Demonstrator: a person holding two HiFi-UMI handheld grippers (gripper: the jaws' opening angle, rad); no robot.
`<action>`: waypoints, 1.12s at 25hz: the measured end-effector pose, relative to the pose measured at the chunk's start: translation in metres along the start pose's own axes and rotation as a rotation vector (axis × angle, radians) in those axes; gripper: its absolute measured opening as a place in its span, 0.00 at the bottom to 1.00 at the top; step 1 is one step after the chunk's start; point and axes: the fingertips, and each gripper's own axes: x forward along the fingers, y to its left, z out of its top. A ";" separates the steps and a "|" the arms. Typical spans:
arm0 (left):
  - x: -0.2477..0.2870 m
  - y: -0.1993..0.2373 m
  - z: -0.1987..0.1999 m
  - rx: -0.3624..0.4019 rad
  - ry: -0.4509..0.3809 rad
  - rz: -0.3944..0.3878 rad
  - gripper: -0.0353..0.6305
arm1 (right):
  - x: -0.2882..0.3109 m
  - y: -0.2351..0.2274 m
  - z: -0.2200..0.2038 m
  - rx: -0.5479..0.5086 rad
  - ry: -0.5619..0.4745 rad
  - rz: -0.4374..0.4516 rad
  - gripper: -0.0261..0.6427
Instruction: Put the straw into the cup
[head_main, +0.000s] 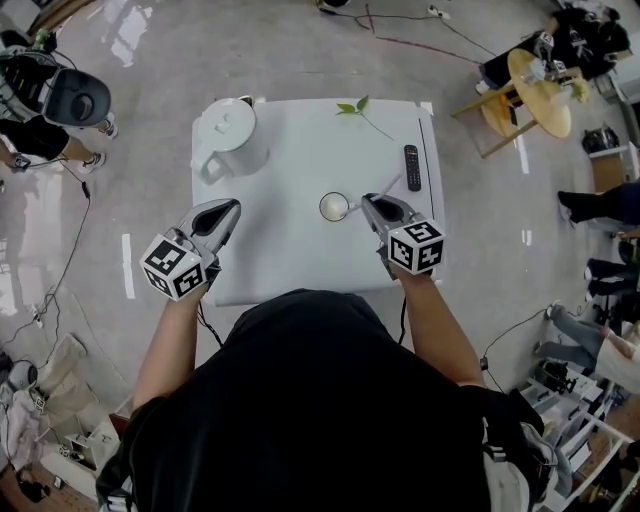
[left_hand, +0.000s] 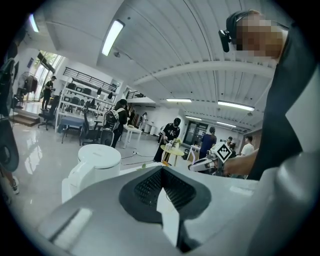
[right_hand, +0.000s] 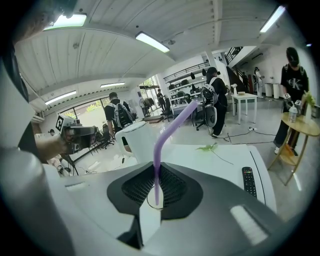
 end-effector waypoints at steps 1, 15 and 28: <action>0.000 0.001 -0.001 -0.002 0.001 0.005 0.05 | 0.001 0.000 -0.001 0.003 0.001 0.002 0.13; 0.006 0.002 -0.016 -0.027 0.033 0.015 0.05 | 0.019 -0.005 -0.023 0.019 0.047 0.026 0.13; 0.018 0.000 -0.026 -0.038 0.065 0.008 0.05 | 0.033 -0.012 -0.041 0.035 0.078 0.042 0.13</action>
